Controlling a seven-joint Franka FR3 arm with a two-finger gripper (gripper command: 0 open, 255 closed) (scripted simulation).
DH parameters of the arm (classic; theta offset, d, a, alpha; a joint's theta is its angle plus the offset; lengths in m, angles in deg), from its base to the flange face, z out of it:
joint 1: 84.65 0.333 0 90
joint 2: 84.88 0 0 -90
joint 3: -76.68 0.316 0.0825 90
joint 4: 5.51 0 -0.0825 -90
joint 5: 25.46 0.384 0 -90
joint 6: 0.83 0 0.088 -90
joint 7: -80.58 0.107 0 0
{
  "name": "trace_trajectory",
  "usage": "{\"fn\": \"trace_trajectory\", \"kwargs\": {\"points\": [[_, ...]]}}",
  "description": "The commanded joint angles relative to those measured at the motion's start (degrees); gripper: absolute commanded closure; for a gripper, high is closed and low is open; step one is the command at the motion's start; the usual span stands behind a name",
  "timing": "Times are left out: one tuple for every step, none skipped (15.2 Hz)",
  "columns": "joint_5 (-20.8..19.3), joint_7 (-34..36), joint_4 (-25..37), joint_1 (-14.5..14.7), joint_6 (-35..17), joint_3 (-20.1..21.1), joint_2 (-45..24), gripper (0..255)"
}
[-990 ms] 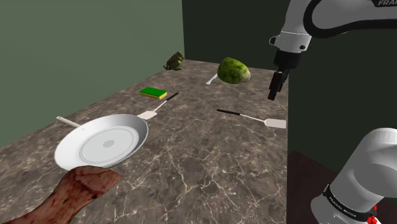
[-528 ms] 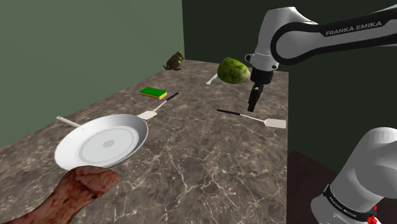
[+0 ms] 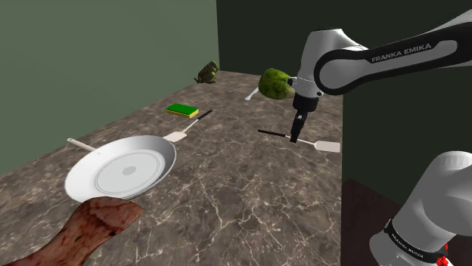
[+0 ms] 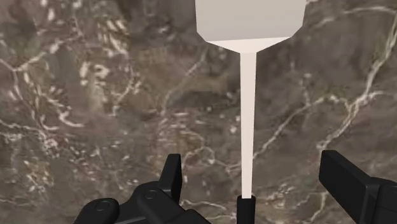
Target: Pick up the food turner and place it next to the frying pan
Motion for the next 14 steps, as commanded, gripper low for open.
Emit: {"fn": "trace_trajectory", "kwargs": {"points": [[0.1,0.1,-0.5,0.1,-0.7,0.1,-0.2,0],[0.1,0.1,-0.5,0.1,-0.7,0.1,-0.2,0],[0.1,0.1,-0.5,0.1,-0.7,0.1,-0.2,0],[0.1,0.1,-0.5,0.1,-0.7,0.1,-0.2,0],[0.1,0.1,-0.5,0.1,-0.7,0.1,-0.2,0],[0.1,0.1,-0.5,0.1,-0.7,0.1,-0.2,0],[0.1,0.1,-0.5,0.1,-0.7,0.1,-0.2,0],[0.1,0.1,-0.5,0.1,-0.7,0.1,-0.2,255],[0.1,0.1,-0.5,0.1,-0.7,0.1,-0.2,255],[0.1,0.1,-0.5,0.1,-0.7,0.1,-0.2,255],[0.1,0.1,-0.5,0.1,-0.7,0.1,-0.2,255],[0.1,0.1,-0.5,0.1,-0.7,0.1,-0.2,255],[0.1,0.1,-0.5,0.1,-0.7,0.1,-0.2,255],[0.1,0.1,-0.5,0.1,-0.7,0.1,-0.2,255]]}}
